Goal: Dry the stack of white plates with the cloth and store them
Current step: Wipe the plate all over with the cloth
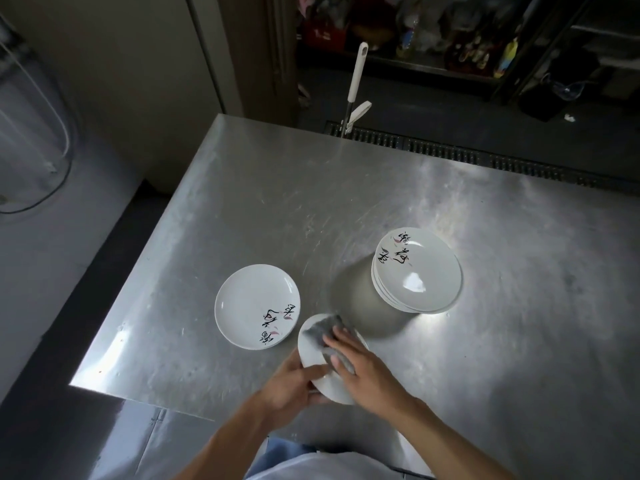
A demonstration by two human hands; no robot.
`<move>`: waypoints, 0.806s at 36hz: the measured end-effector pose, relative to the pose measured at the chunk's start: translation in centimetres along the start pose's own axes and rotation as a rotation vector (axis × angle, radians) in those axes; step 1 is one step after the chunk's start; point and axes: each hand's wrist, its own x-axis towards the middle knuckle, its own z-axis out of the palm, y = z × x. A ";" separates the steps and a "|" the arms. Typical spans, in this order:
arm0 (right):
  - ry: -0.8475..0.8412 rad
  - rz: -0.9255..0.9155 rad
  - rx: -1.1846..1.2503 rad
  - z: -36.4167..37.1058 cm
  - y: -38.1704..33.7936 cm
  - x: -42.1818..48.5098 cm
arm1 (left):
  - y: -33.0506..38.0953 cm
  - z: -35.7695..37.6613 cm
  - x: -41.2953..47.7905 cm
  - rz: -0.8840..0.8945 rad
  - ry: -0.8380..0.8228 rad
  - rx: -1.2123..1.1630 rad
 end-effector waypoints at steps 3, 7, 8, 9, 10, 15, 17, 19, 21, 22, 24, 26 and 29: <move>0.045 0.031 -0.060 -0.3 0.3 0.8 | 0.0 0.2 -0.2 -0.035 -0.023 0.069; -0.112 -0.190 -0.156 -0.2 1.2 0.3 | -0.1 0.2 -0.7 -0.052 -0.050 0.133; -0.076 -0.118 -0.134 -0.7 1.5 0.5 | -0.2 0.2 -0.8 -0.055 -0.042 0.143; -0.038 -0.015 -0.113 -1.1 1.6 0.6 | -0.3 0.1 -0.8 -0.059 -0.039 0.153; -0.036 0.058 -0.116 -1.5 1.9 0.7 | -0.4 0.1 -0.8 -0.065 -0.040 0.161; -0.198 -0.144 -0.102 -1.0 1.6 -0.4 | -0.1 0.2 -1.2 -0.085 -0.053 0.191; -0.158 -0.031 -0.086 -1.4 2.5 -0.2 | -0.1 0.3 -1.3 -0.109 -0.071 0.227; -0.111 0.110 -0.075 -1.7 3.0 0.1 | 0.0 0.5 -1.4 -0.137 -0.109 0.267; -0.087 0.153 0.000 -1.3 3.3 0.0 | 0.2 0.7 -1.3 -0.144 -0.142 0.294; -0.066 0.156 0.032 -1.1 3.3 -0.1 | 0.3 0.7 -1.1 -0.131 -0.132 0.292; 0.003 0.190 0.086 -0.7 3.3 -0.2 | 0.1 0.8 -0.5 -0.088 -0.057 0.235; 0.091 0.283 0.152 -0.6 3.3 -0.1 | -0.2 0.8 0.0 -0.052 0.019 0.108; 0.167 0.348 0.238 -0.3 3.0 0.0 | -0.4 1.4 0.2 -0.012 0.042 -0.004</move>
